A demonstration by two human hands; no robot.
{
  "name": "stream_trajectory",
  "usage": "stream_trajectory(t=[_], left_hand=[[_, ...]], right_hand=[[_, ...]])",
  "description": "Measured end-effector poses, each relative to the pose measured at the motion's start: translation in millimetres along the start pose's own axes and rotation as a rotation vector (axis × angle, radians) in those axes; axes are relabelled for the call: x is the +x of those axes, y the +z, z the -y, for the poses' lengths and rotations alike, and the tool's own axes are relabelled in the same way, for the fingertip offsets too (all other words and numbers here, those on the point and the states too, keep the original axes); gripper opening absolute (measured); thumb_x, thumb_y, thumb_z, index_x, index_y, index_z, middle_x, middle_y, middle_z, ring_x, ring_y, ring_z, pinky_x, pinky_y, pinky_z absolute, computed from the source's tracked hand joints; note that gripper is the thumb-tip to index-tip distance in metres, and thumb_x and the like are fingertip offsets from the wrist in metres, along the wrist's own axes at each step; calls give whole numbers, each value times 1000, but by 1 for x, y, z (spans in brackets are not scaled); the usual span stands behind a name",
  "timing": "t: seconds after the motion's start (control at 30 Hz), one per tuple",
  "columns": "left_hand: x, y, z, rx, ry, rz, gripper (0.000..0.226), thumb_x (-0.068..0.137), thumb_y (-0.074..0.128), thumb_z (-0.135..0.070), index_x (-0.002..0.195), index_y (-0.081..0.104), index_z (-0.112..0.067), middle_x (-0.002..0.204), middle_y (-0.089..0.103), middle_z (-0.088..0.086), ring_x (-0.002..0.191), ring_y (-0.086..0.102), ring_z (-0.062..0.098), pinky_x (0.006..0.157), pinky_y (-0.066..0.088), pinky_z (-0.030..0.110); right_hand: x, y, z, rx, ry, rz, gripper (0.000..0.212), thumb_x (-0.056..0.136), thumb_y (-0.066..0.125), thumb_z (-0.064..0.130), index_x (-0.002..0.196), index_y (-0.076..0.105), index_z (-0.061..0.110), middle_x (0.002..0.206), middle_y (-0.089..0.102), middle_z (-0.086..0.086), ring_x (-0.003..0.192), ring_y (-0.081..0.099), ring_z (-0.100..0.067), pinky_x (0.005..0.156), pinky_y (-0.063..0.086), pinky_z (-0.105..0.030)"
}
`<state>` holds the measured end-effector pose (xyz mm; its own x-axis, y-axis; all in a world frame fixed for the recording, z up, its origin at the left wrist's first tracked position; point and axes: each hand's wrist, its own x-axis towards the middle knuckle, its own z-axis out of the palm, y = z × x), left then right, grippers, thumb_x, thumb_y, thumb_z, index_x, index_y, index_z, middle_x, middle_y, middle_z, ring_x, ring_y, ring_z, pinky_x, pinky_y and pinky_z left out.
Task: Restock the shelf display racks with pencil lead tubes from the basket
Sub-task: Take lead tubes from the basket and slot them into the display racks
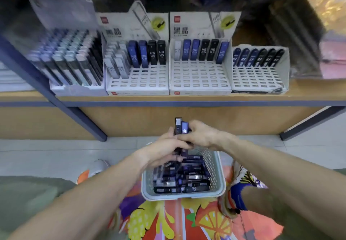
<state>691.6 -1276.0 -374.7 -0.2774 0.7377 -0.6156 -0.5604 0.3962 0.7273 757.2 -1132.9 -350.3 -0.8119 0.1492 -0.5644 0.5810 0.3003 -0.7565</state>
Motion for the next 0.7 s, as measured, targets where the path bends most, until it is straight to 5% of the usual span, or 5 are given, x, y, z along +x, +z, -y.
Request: stream_trajectory(t=[0.2,0.43,0.7], left_hand=[[-61,5,-84,74,284,68,55,95,65,2,139,43,-22,92,67,3,83,66,17,58,49,28],[-103,-3,-147,111,501,50,47,101,57,-4,141,39,-20,94,57,16,75,62,25,61,51,31],[-103,-28,-165,-72,549,13,38,100,55,-8,137,51,-17,93,61,14,75,58,27,61,49,33]], right_hand=[[-39,-41,98,-37,-186,-17,21,92,73,35,105,76,19,103,77,-4,104,71,-27,98,55,-42],[-64,-59,169,144,-363,-138,21,83,84,18,101,78,8,87,79,-8,78,76,-18,76,60,-30],[-33,-52,191,276,-437,-318,39,74,90,15,106,68,7,90,75,-13,76,75,-26,80,63,-40]])
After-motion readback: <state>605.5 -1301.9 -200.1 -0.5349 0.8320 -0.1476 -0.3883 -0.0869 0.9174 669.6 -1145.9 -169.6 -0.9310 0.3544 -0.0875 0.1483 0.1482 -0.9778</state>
